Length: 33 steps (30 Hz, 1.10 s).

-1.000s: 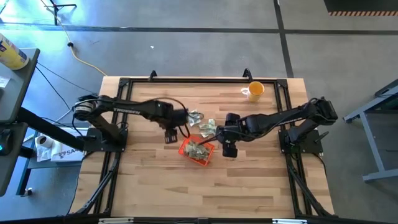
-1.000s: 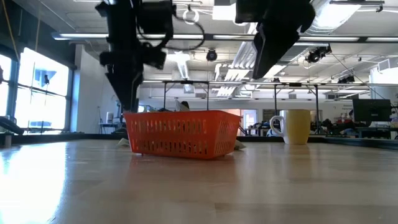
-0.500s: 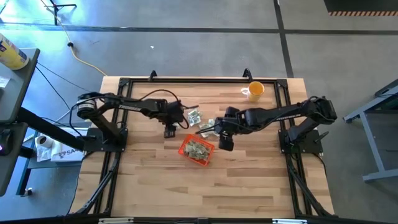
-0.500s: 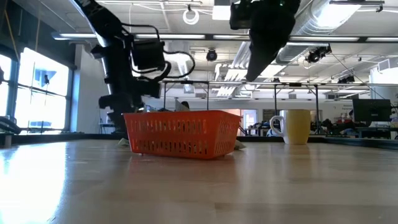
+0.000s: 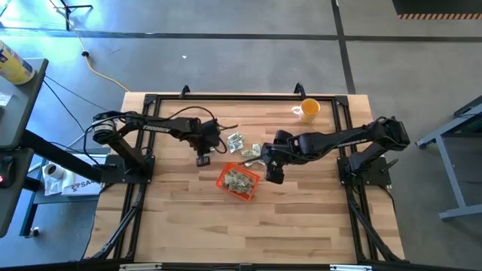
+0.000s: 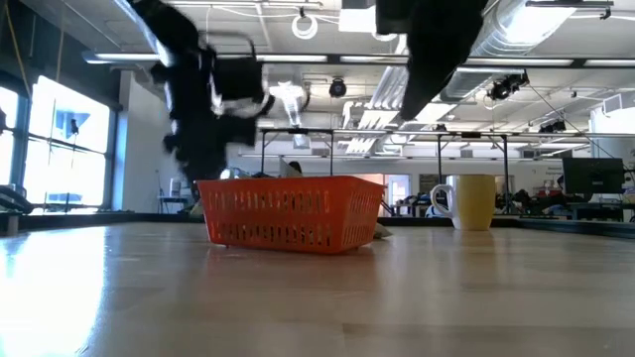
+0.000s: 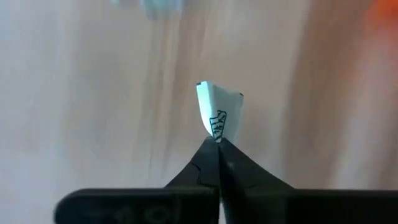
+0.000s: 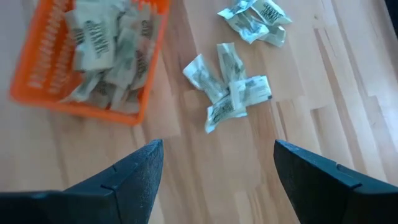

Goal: Pick and place Stevia / Truvia into bins
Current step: Put the stevia packet into the orange bin

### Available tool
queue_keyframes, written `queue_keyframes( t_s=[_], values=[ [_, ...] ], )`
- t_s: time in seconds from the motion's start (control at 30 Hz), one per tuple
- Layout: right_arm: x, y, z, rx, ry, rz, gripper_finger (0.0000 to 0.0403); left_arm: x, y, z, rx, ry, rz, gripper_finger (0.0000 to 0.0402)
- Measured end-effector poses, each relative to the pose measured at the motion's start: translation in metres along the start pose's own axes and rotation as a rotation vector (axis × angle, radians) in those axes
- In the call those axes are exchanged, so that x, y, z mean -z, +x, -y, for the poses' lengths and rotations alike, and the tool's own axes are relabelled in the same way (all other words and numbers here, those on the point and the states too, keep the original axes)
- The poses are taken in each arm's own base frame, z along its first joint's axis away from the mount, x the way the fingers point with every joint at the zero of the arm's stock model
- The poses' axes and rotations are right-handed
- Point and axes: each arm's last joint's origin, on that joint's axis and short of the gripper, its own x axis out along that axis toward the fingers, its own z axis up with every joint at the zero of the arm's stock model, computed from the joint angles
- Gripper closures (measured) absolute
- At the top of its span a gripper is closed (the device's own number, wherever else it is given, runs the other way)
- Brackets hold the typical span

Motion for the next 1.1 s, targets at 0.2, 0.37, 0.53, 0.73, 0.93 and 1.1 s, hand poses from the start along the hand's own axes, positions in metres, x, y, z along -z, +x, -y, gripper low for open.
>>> queue_keyframes(
  t_s=[0.2,0.37,0.53,0.73,0.93,1.1],
  values=[
    [0.015,-0.028,-0.009,0.037,0.033,0.01,0.0108,-0.034,-0.076,0.04,0.055,0.067,0.149,0.0378],
    [0.021,-0.037,-0.018,0.035,0.032,0.017,0.0108,-0.054,-0.091,0.095,0.175,0.216,0.292,0.0375],
    [0.025,-0.038,-0.026,0.017,0.021,0.005,0.0108,-0.066,-0.047,0.133,0.217,0.224,0.262,0.0341],
    [0.029,-0.04,-0.032,0.018,0.017,0.006,0.0108,-0.06,-0.015,0.143,0.165,0.211,0.131,0.0311],
    [0.029,-0.04,-0.032,0.035,0.016,0.017,0.0108,-0.063,-0.015,0.142,0.102,0.16,0.117,0.0273],
    [0.027,-0.039,-0.029,0.047,0.014,0.021,0.0108,-0.083,-0.066,0.143,0.099,0.167,0.17,0.0248]
  ],
)
